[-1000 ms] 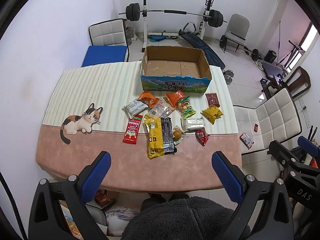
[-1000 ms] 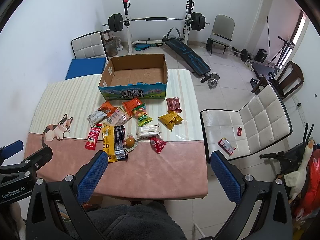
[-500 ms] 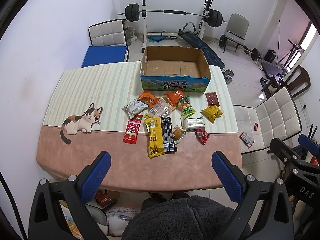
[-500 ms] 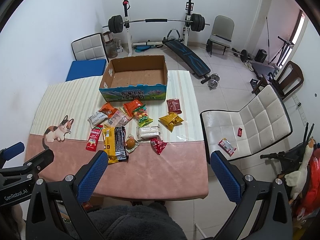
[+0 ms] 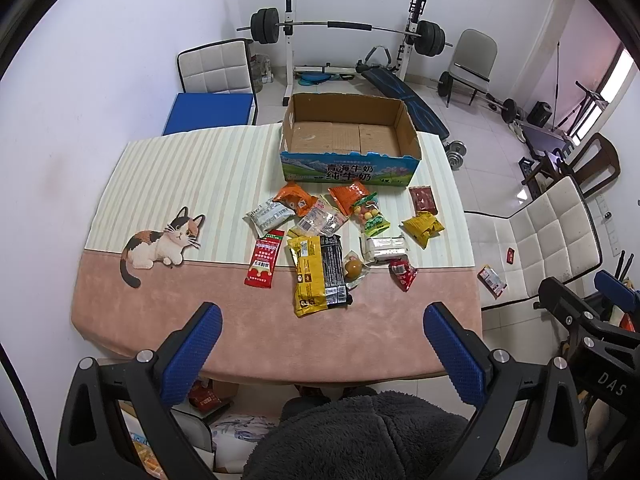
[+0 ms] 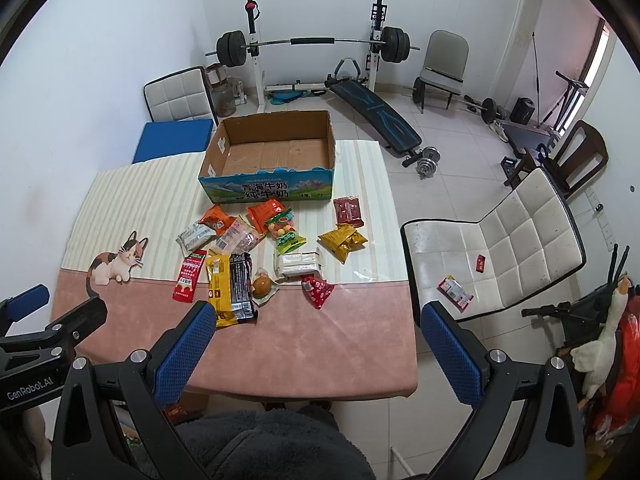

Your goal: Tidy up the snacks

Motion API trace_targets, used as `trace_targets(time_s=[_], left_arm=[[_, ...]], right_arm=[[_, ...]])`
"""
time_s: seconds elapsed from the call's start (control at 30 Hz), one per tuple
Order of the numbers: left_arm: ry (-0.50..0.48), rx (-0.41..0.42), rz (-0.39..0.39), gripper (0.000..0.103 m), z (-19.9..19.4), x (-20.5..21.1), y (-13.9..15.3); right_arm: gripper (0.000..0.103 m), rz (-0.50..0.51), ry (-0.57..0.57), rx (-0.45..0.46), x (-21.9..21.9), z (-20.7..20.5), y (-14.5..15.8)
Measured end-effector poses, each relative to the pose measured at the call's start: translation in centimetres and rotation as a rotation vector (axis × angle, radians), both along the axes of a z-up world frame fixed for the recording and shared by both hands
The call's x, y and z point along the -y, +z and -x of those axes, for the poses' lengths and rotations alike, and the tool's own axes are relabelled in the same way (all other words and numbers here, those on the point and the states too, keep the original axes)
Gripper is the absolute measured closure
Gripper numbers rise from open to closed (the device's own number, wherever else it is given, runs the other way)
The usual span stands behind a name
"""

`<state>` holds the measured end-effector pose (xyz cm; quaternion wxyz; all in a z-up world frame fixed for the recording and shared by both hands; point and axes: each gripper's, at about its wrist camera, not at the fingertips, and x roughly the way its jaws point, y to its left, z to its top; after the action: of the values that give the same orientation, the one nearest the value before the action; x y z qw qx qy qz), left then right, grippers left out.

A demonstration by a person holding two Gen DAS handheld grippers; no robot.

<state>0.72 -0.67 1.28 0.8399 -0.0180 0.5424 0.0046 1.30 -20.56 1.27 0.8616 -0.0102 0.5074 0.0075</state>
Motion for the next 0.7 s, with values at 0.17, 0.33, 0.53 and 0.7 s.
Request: trace_targets(time_s=[0.17,0.33,0.53,0.7], left_arm=[[0.002,0.000,0.003,0.000,0.1,-0.1,-0.1],[0.000,0.000,0.003,0.000,0.1,-0.2,-0.1],[0.020,-0.013,0.001,0.000,-0.2,-0.1,0.0],[0.087,-0.086,-0.007,0.000,-3.2,-2.2,-3.9]], right_arm=[[0.000,-0.003,0.000,0.000,0.0,-0.1,0.2],[0.000,-0.010,0.000,-0.002,-0.1,-0.5,0.4],[0.000,-0.044,-0.016,-0.031,0.2,-1.8,-0.6],[0.000,-0.107,-0.024,-0.120,0.6,-4.5,-5.0]])
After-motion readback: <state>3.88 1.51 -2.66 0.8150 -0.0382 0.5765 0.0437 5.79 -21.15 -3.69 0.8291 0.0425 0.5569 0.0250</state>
